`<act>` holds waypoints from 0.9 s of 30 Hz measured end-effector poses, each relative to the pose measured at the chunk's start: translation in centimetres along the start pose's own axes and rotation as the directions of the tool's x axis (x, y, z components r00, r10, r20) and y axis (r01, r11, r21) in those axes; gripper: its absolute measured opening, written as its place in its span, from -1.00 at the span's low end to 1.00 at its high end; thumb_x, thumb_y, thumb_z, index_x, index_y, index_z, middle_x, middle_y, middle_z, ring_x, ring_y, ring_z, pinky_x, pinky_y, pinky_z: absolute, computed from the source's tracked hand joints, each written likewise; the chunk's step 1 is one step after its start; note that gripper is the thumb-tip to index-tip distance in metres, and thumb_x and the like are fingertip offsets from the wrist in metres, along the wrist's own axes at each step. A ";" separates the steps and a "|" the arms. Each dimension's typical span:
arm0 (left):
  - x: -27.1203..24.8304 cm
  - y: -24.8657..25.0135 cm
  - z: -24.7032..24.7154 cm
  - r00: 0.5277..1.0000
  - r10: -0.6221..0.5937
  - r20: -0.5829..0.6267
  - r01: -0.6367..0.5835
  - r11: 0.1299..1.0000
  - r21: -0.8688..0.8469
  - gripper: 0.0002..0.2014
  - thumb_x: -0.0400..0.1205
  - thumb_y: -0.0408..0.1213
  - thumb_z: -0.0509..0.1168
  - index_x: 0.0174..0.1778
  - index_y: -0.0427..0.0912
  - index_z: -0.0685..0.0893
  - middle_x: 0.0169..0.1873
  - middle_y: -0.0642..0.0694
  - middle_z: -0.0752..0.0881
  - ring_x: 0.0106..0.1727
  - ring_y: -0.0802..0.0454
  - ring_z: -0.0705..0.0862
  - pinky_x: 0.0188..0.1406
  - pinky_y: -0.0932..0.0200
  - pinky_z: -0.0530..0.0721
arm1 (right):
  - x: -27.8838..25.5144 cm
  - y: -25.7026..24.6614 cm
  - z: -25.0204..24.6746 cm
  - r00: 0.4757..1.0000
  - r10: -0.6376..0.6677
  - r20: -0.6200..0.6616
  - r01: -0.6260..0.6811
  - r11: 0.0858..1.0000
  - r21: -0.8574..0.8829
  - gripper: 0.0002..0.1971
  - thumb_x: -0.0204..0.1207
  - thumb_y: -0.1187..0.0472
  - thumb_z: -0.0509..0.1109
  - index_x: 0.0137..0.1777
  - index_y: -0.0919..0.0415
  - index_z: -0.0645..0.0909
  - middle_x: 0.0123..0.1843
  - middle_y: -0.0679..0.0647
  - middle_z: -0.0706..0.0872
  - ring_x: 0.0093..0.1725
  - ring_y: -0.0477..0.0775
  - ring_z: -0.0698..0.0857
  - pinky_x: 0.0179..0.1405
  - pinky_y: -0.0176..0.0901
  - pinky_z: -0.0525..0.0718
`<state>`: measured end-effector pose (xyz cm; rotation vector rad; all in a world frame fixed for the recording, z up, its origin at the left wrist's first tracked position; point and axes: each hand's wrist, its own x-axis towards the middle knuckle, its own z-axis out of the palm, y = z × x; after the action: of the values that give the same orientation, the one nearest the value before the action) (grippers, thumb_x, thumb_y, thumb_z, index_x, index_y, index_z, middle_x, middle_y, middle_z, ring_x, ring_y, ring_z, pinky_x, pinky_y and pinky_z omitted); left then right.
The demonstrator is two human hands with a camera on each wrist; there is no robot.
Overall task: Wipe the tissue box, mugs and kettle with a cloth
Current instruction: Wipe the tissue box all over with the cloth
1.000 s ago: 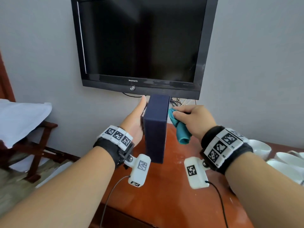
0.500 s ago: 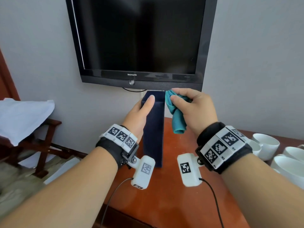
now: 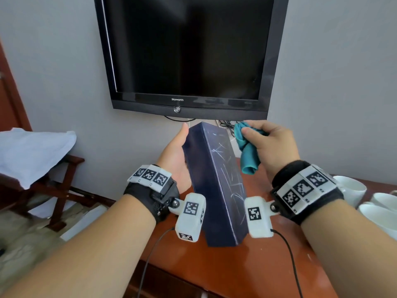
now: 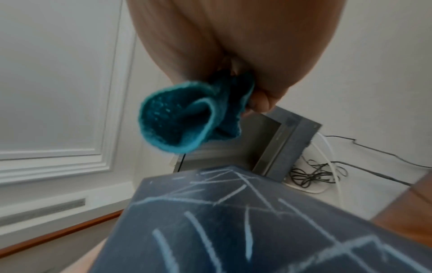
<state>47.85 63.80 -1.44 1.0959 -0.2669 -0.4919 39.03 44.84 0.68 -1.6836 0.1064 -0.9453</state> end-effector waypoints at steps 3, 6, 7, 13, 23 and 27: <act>0.0 -1.0 -0.4 0.998 -0.064 0.026 0.063 0.998 0.015 -0.34 0.67 0.41 0.25 0.33 -0.10 0.82 0.22 -0.18 0.86 0.25 -0.18 0.84 0.45 -0.19 0.66 | -0.8 1.4 -1.2 0.996 0.090 -0.028 -0.086 0.988 0.127 -0.89 0.56 0.25 0.58 -0.08 0.02 0.89 -0.05 0.10 0.90 -0.08 0.10 0.84 0.07 0.23 0.84; -0.2 -1.3 -0.3 0.996 -0.085 0.019 0.085 0.996 -0.041 -0.28 0.69 0.40 0.22 0.44 -0.16 0.73 0.29 -0.25 0.82 0.33 -0.27 0.79 0.53 -0.26 0.60 | -1.5 2.3 -2.0 0.988 0.154 -0.024 -0.144 0.962 0.230 -0.92 0.55 0.28 0.58 -0.09 0.09 0.88 -0.07 0.17 0.87 -0.14 0.13 0.80 -0.10 0.04 0.76; -0.1 -1.5 -0.3 0.997 -0.077 -0.002 0.077 0.994 -0.072 -0.29 0.70 0.39 0.21 0.45 -0.16 0.73 0.32 -0.27 0.80 0.35 -0.27 0.79 0.54 -0.26 0.59 | -1.7 2.5 -2.2 0.984 0.175 -0.030 -0.160 0.949 0.270 -0.94 0.54 0.29 0.58 -0.08 0.14 0.87 -0.07 0.21 0.86 -0.16 0.14 0.79 -0.13 0.01 0.75; 1.6 -2.7 -1.4 0.980 -0.064 -0.190 0.025 0.979 -0.204 -0.57 0.76 0.26 0.21 0.05 -0.07 0.64 0.02 -0.09 0.73 -0.07 -0.05 0.77 -0.12 0.04 0.74 | -3.5 4.1 -2.9 0.958 0.287 -0.003 -0.265 0.887 0.379 -0.94 0.64 0.35 0.48 0.03 0.34 0.76 -0.13 0.28 0.78 -0.32 0.10 0.73 -0.31 -0.14 0.76; 3.7 -4.5 -6.1 0.921 -0.161 -0.356 0.159 0.987 -0.035 -0.42 0.83 0.19 0.15 0.43 -0.30 0.60 -0.07 -0.29 0.87 0.05 -0.21 0.83 0.10 -0.18 0.81 | -3.5 7.7 -2.5 0.918 0.396 -0.008 -0.364 0.852 0.376 -0.93 0.61 0.37 0.51 -0.12 0.30 0.74 -0.18 0.25 0.78 -0.27 0.16 0.74 -0.20 -0.05 0.77; 4.5 -5.1 -7.0 0.892 -0.140 -0.429 0.158 0.987 0.007 -0.60 0.91 -0.06 0.03 0.52 -0.25 0.50 0.00 -0.16 0.75 0.32 -0.26 0.72 0.24 -0.21 0.70 | -3.8 9.0 -1.8 0.901 0.433 0.040 -0.410 0.815 0.410 -0.93 0.65 0.37 0.46 -0.07 0.31 0.74 -0.25 0.19 0.79 -0.29 0.12 0.73 -0.17 -0.02 0.73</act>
<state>53.55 65.11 -9.26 1.2408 0.1971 -0.3693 38.83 42.28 -8.90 -1.1735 0.2883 -0.6199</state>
